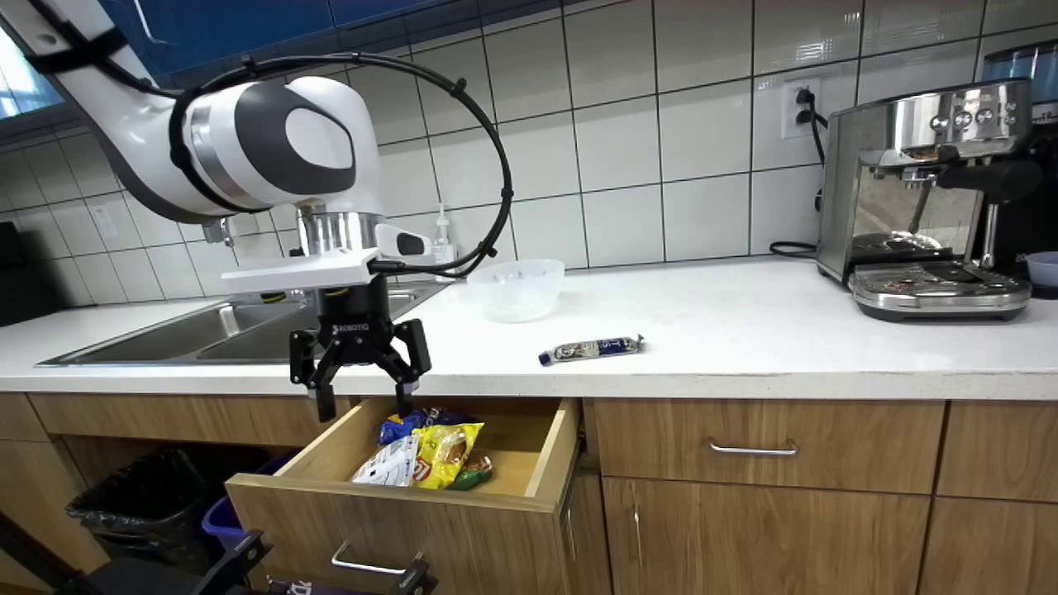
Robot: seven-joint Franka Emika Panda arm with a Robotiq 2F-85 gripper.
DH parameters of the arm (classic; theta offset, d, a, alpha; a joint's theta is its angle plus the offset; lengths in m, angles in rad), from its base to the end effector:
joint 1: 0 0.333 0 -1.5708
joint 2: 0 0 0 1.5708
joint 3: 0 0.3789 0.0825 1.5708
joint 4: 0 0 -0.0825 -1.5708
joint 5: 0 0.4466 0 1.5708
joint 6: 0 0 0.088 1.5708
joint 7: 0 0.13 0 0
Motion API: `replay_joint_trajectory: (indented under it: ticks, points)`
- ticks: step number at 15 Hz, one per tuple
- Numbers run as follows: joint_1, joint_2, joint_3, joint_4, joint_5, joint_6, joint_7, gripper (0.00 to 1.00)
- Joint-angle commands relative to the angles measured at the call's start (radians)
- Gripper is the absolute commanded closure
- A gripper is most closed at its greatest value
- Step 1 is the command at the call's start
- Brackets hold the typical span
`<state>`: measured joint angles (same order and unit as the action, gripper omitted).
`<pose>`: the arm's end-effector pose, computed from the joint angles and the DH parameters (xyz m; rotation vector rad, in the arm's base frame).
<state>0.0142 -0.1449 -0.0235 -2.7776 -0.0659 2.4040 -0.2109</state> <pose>0.3728 -0.0045 0.2235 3.0854 0.3973 -0.3609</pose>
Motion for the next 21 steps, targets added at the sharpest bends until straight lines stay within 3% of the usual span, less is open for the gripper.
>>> replay_joint_trajectory:
  ticks: [1, 21]
  points:
    - [-0.010, 0.032, 0.001, 0.002, -0.010, -0.032, 0.029, 0.00]
    - [-0.010, 0.224, 0.004, 0.000, -0.039, 0.016, -0.003, 0.00]
